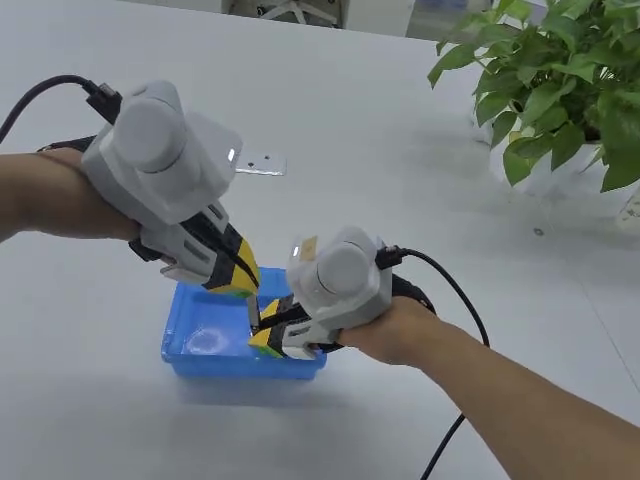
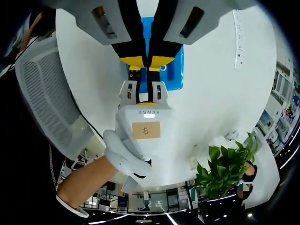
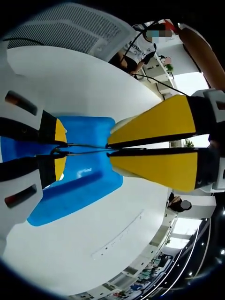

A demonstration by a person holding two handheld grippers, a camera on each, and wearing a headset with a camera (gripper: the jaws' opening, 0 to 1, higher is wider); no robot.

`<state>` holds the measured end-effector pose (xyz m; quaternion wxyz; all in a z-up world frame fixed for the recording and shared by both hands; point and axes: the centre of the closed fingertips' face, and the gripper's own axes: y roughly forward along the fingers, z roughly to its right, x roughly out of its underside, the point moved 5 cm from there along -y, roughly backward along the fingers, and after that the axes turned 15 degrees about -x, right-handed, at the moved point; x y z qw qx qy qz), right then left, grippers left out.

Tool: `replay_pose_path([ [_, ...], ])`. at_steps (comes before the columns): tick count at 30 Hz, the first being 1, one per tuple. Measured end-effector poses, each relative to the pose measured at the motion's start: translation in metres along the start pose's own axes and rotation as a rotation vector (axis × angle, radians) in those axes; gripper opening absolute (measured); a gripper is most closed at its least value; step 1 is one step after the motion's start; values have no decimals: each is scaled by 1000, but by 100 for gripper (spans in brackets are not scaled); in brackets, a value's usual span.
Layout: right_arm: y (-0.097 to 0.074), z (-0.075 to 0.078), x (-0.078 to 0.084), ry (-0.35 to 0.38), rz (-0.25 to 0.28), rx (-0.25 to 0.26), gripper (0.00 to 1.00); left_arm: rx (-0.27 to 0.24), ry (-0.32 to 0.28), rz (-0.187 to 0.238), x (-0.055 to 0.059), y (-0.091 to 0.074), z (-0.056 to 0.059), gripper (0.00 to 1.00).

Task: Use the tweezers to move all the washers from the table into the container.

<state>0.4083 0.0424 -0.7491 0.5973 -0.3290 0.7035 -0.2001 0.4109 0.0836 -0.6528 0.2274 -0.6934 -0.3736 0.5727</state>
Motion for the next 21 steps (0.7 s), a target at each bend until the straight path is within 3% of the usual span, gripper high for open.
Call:
replay_pose_path([
  [21,-5,-5,-8,-21,8,9,10,-17,12,3,-6,-11,3,5],
])
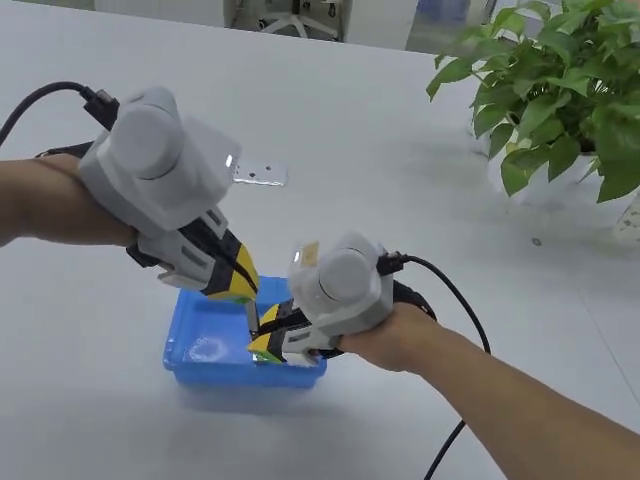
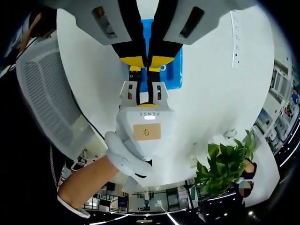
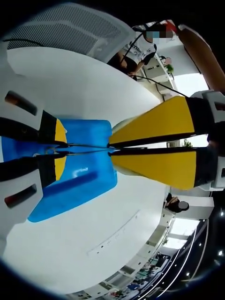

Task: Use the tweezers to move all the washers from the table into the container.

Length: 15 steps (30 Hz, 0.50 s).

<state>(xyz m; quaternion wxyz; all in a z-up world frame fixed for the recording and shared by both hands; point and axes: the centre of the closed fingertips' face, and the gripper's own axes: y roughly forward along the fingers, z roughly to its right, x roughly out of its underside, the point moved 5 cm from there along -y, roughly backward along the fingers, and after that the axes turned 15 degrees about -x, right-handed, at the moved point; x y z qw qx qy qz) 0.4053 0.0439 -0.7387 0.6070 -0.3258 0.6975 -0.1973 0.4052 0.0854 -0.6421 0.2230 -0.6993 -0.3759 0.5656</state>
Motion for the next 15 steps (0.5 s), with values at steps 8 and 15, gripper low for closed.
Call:
replay_pose_path([
  [8,-6,-6,-8,-19,9,14,9,-15,12,4,-7,-10,3,5],
  [15,-12,-12,-15,-41,12,29,11,-15,17,3,-12,-21,9,5],
])
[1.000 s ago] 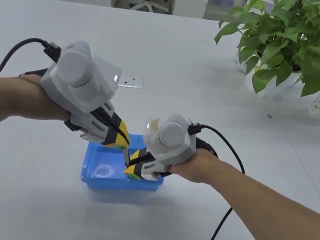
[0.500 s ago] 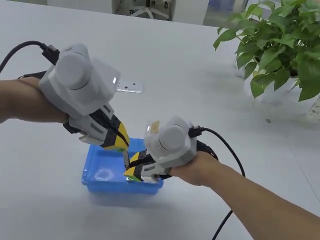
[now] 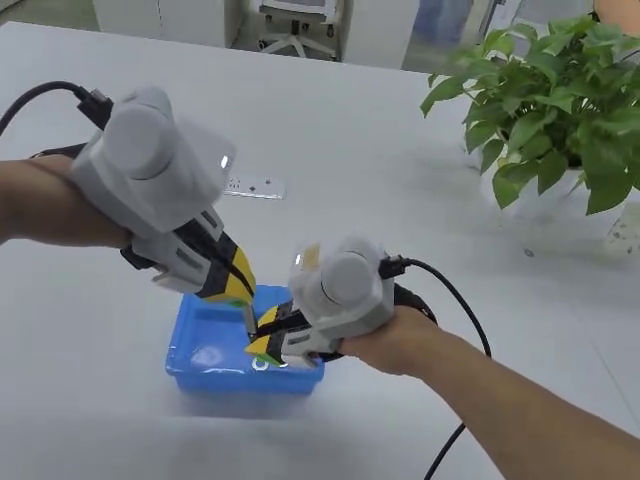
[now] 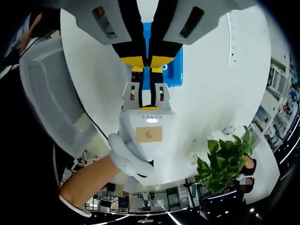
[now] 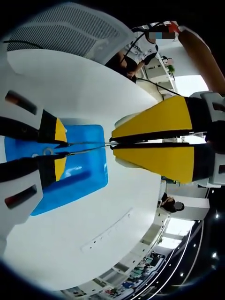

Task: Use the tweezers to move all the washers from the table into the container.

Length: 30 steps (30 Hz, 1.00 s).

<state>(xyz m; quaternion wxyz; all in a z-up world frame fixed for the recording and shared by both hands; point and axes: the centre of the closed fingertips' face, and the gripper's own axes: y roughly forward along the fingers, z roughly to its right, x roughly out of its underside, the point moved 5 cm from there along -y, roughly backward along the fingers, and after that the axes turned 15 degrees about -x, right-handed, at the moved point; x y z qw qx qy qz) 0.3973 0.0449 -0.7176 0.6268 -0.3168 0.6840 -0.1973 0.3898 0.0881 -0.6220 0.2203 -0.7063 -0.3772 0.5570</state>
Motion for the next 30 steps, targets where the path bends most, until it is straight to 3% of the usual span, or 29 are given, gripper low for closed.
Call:
replay_pose_path([
  [10,-11,-9,-13,-39,31,31,14,-15,10,-6,-6,-15,7,5],
  [20,-20,-22,-20,-69,58,53,11,-37,11,3,-12,-26,13,5],
  [30,-26,-35,-22,-92,46,84,8,-63,9,-2,-10,-36,24,5],
])
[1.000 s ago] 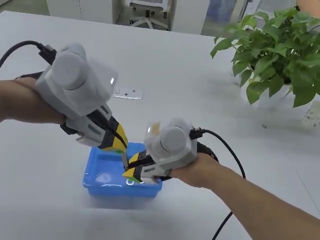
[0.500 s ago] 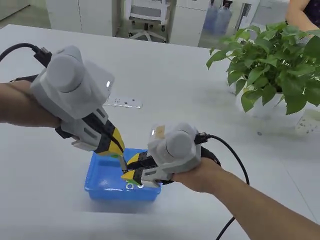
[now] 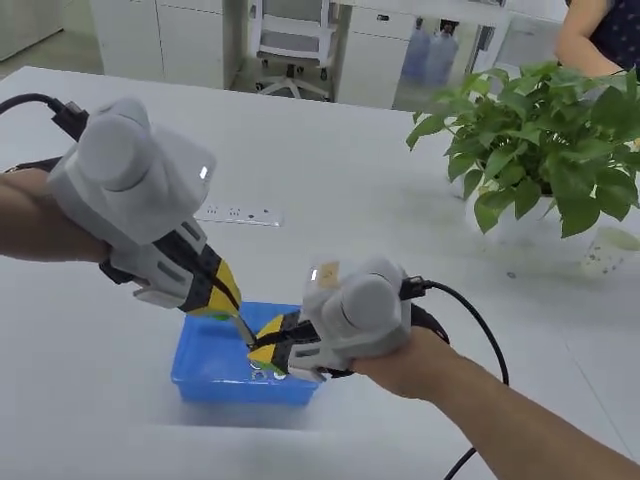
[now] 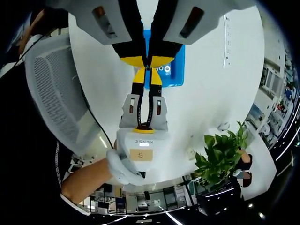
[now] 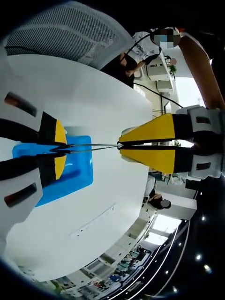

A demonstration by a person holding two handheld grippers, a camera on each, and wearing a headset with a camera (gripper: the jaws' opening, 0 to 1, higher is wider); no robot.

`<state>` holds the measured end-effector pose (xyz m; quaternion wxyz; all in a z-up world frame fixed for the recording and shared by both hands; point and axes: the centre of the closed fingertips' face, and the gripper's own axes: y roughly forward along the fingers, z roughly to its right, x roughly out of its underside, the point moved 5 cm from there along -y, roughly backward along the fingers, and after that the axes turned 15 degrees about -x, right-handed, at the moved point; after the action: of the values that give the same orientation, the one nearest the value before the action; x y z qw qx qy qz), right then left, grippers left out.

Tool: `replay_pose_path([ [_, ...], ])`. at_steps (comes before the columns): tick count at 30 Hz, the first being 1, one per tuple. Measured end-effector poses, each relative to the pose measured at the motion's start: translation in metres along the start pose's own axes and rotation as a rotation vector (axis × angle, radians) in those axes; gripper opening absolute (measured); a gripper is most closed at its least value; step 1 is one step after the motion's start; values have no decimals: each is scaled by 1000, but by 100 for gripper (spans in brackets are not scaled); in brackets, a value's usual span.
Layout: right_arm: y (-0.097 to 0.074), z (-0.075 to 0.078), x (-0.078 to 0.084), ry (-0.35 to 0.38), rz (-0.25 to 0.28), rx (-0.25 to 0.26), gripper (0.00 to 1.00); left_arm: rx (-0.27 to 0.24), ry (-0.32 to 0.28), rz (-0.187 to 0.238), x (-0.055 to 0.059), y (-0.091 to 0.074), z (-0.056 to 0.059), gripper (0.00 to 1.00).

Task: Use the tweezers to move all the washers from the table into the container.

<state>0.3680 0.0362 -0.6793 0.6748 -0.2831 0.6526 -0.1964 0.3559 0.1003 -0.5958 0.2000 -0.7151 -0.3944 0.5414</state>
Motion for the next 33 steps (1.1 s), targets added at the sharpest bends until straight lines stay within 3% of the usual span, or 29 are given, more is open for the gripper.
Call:
replay_pose_path([
  [9,-2,-14,-1,-27,-38,-13,6,-22,4,-13,6,-7,13,5],
  [17,1,-28,2,-57,-92,-49,5,-18,-3,-32,19,-6,30,5],
  [33,6,-49,16,-76,-155,-98,5,12,-21,-72,50,12,60,6],
])
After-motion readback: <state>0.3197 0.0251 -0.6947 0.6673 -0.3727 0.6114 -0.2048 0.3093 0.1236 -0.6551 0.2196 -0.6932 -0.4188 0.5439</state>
